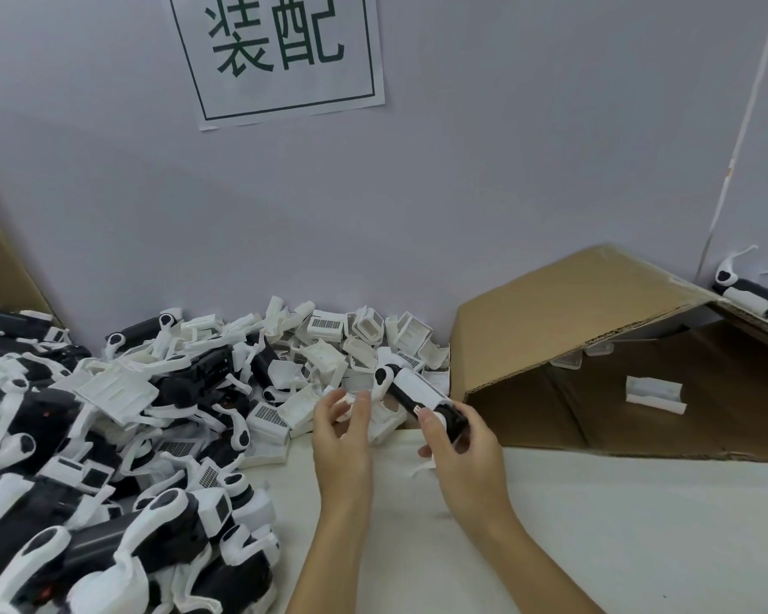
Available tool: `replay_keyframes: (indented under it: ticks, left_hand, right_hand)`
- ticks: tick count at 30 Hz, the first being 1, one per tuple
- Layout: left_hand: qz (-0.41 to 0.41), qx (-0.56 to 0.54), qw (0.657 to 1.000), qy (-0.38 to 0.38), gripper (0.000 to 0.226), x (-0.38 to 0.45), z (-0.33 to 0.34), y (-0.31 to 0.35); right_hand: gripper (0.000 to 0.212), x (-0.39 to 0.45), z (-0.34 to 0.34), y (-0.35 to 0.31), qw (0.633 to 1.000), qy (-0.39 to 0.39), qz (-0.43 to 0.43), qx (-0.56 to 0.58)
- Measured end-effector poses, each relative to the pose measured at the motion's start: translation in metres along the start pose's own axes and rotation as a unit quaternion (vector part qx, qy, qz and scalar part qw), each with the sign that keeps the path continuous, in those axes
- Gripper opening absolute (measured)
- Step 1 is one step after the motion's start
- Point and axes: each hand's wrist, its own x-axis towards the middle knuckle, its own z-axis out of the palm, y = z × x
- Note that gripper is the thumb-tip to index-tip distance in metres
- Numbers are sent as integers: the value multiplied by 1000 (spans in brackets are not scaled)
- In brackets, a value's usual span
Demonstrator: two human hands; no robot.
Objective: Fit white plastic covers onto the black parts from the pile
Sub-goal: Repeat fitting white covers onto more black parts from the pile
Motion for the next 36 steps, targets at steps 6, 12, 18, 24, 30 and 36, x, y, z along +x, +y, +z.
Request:
replay_keyframes:
  ticks: [6,12,18,24,30,36]
  left_hand:
    - [-43,-80,995,-44,30,3,-1,0]
    - [54,-14,998,32,15,6,-9,1]
    - [81,38,995,33,30,7,-8,-5]
    - [125,46,985,107,43,3,-15,-3]
    - [99,12,991,91,29,4,-10,-6]
    - [74,59,995,35,22,5,-5,-11]
  right_hand:
    - [48,-6,-1,-2,994,-111,-16,9]
    - [63,-11,3,-7,967,-156,-42,-195]
    - [31,-5,9,-19,961,-187,69,-191]
    - [22,27,26,-60,931,-94,312,166]
    - [65,86,-23,-172,891,1,103,442]
    - [24,22,-11,-77,992,-33,90,81]
